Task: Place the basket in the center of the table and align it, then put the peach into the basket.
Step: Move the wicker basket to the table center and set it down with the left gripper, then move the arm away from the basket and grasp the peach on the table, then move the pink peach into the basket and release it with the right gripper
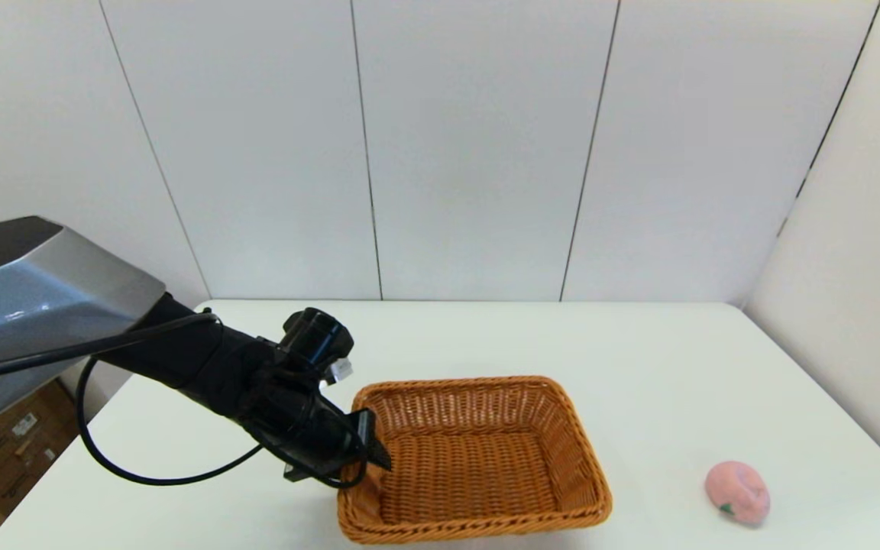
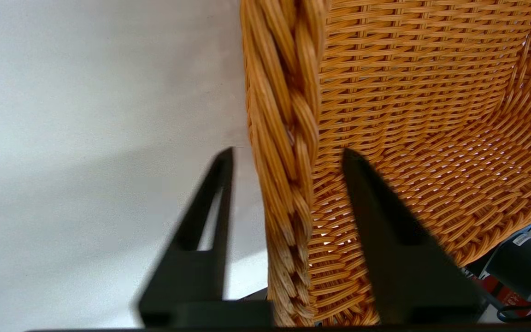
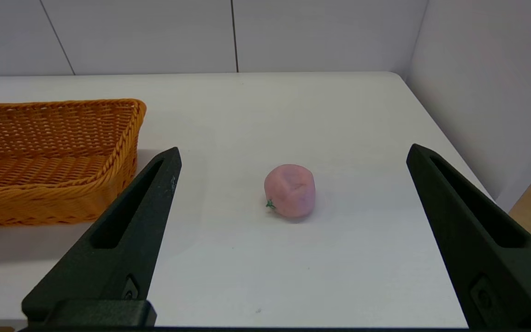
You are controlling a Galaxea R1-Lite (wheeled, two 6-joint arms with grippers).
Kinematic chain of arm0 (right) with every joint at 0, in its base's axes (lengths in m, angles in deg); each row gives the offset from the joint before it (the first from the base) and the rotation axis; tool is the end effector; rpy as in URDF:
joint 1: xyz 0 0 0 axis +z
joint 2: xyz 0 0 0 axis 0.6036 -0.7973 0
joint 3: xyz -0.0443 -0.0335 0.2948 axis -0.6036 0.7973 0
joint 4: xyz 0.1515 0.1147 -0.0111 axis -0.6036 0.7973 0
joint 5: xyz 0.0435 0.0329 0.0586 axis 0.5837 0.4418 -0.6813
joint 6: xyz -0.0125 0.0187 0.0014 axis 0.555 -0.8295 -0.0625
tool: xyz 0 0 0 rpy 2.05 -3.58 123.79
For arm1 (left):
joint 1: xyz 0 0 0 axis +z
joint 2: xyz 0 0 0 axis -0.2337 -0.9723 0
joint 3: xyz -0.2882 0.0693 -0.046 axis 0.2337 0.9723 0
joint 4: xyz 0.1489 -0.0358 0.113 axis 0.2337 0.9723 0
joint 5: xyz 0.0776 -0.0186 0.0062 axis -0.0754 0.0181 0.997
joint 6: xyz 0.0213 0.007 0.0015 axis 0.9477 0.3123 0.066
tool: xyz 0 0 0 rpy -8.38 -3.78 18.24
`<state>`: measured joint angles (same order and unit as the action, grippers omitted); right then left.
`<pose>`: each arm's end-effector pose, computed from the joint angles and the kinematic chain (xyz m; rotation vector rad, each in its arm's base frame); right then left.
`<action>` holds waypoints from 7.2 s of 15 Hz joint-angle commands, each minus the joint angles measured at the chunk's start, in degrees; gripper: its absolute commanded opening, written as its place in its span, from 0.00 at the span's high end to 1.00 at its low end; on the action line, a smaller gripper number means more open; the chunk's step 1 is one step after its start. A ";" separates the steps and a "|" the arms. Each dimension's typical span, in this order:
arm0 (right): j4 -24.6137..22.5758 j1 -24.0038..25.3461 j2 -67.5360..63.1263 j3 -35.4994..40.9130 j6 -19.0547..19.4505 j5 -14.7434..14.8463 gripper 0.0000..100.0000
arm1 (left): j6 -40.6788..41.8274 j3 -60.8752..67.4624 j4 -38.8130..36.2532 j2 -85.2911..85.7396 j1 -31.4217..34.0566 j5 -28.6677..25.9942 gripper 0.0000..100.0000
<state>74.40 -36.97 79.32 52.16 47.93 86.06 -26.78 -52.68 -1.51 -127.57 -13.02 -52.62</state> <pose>-0.0233 -0.0004 0.0766 0.0186 0.0031 -0.0139 0.2913 -0.1544 0.0503 -0.4109 1.3996 -0.3492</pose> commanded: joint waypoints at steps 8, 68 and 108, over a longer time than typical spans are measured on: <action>-0.01 0.02 0.00 0.00 0.02 0.00 0.00 | 0.13 -0.30 -1.39 0.71 0.70 0.11 0.00; 10.45 0.02 -17.40 -15.82 1.95 -0.44 0.00 | 28.43 56.83 -7.28 118.84 26.54 22.79 0.00; -7.39 0.02 -102.30 -31.20 2.83 0.79 1.00 | 28.52 56.83 -7.28 118.84 26.54 22.79 0.00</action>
<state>67.17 -36.97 -26.44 20.88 51.07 86.86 1.80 4.13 -8.77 -8.75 13.51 -29.86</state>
